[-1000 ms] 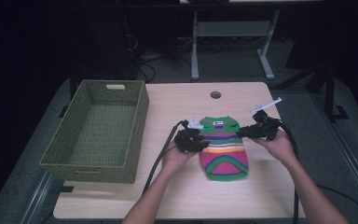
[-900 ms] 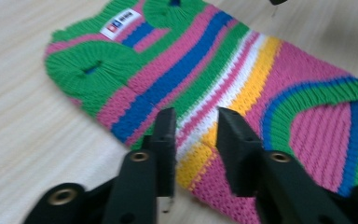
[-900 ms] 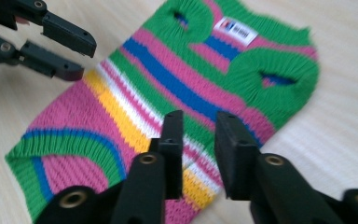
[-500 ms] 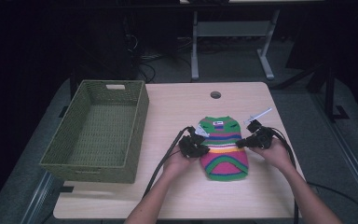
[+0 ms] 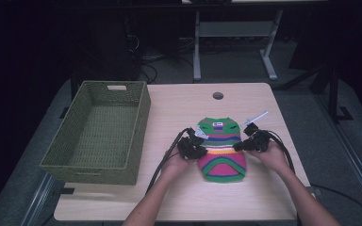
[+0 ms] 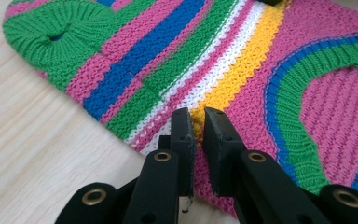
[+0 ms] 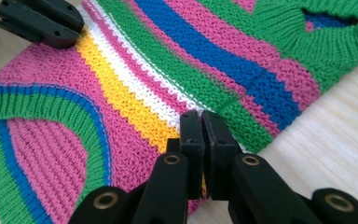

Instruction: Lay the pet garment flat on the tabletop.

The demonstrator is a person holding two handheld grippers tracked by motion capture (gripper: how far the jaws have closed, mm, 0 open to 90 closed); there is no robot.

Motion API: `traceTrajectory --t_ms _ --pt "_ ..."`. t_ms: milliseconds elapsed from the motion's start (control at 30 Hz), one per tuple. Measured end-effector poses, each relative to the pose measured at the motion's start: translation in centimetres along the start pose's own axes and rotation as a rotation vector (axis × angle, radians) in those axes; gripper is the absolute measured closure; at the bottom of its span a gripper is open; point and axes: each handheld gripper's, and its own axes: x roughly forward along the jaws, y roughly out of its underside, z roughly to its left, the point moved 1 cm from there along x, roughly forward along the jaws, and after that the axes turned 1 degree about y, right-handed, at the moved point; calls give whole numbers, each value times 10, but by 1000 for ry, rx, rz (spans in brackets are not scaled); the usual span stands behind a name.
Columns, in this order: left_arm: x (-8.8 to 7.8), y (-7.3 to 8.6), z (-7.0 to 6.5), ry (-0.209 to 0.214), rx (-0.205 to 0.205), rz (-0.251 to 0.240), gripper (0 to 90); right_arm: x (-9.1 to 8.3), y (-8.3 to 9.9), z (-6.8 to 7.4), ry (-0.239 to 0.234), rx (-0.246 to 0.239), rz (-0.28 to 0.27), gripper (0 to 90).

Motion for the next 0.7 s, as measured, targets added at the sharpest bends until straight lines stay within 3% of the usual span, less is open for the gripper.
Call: traceTrajectory --t_ms 333,500,700 --pt "-7 8 7 -9 -24 4 812 7 -6 7 -20 -18 -7 841" --pt "-8 9 6 -12 -26 -2 812 7 -6 6 -33 2 -17 817" --pt "-11 9 7 -18 -22 3 758 6 -6 6 -41 3 -17 759"
